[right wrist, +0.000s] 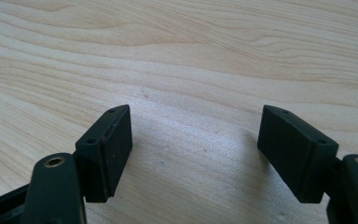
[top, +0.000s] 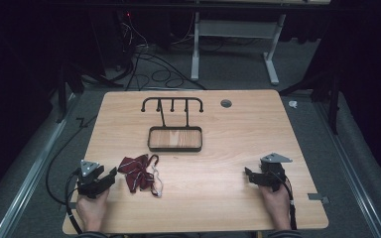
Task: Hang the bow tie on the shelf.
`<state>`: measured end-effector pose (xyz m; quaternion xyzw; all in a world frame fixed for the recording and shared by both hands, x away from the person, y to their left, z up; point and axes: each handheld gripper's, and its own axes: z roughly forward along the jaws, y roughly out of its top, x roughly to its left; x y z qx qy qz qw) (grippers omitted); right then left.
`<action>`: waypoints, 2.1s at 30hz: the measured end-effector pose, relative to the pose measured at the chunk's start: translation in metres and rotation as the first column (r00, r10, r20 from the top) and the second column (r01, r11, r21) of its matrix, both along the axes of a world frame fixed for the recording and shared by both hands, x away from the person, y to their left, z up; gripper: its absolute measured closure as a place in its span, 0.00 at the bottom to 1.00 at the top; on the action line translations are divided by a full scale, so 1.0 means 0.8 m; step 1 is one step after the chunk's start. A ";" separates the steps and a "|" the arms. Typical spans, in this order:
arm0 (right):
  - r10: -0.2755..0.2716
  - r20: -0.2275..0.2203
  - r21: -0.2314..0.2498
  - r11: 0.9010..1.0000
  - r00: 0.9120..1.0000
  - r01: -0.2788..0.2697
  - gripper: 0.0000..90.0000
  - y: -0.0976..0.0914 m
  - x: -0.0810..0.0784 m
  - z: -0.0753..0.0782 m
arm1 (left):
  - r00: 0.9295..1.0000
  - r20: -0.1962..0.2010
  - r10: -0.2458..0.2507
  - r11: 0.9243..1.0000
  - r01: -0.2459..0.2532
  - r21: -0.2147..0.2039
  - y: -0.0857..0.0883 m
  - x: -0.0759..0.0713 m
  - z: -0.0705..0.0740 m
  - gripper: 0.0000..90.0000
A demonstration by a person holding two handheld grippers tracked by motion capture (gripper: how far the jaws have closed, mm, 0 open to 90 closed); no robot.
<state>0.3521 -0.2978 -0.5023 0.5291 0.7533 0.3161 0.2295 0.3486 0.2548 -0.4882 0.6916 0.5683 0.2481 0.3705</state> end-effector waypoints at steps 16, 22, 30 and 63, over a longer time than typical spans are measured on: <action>0.000 0.000 0.000 1.000 1.000 0.000 0.30 0.000 0.000 0.000 | 0.990 0.027 -0.138 0.990 0.139 -0.030 -0.037 0.001 0.027 0.58; -0.001 0.000 0.000 1.000 1.000 0.001 0.31 0.000 0.000 0.000 | 0.977 0.019 -0.211 0.976 0.212 -0.043 -0.058 0.011 0.033 0.64; -0.002 0.000 0.000 1.000 1.000 0.002 0.31 0.000 0.000 0.000 | 0.966 0.006 -0.257 0.966 0.257 -0.042 -0.071 0.022 0.032 0.69; -0.002 0.000 0.000 1.000 1.000 0.002 0.31 0.000 0.000 0.000 | 0.944 -0.084 -0.318 0.948 0.317 -0.029 -0.121 0.074 0.003 0.79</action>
